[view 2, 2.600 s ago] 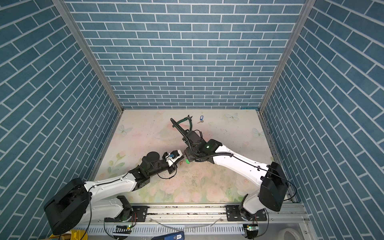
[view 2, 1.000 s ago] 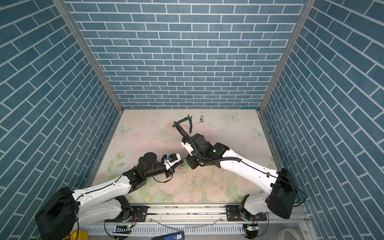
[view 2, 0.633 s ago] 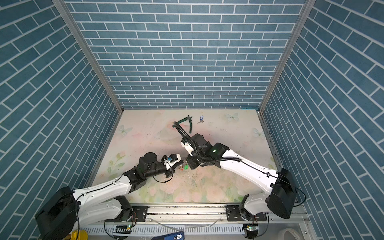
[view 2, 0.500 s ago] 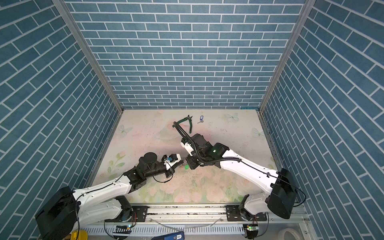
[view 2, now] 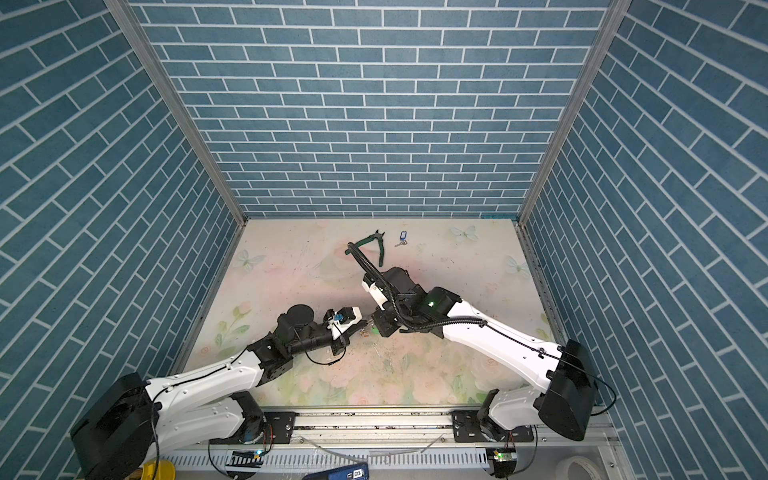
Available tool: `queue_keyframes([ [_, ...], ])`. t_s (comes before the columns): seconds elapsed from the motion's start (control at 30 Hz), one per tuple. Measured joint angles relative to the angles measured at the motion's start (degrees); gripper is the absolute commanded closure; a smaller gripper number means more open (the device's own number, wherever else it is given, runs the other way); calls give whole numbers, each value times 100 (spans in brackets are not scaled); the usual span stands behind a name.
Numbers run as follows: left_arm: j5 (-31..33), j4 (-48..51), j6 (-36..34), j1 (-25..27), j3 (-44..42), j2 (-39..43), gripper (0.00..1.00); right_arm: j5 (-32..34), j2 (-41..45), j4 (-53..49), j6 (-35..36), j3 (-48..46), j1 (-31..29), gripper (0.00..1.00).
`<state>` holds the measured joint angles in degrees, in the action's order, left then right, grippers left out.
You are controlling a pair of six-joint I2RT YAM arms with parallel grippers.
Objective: Put the keys on the keyring
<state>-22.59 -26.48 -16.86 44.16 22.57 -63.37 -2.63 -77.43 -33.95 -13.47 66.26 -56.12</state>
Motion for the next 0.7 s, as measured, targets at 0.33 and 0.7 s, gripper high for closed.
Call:
queue_keyframes([
  [0.33,-87,-72,647,0,44,160,75,337,319,584,-26,-326,13,100],
  [0.7,24,-59,1445,0,201,1056,64,302,1252,1749,66,-1329,31,100],
])
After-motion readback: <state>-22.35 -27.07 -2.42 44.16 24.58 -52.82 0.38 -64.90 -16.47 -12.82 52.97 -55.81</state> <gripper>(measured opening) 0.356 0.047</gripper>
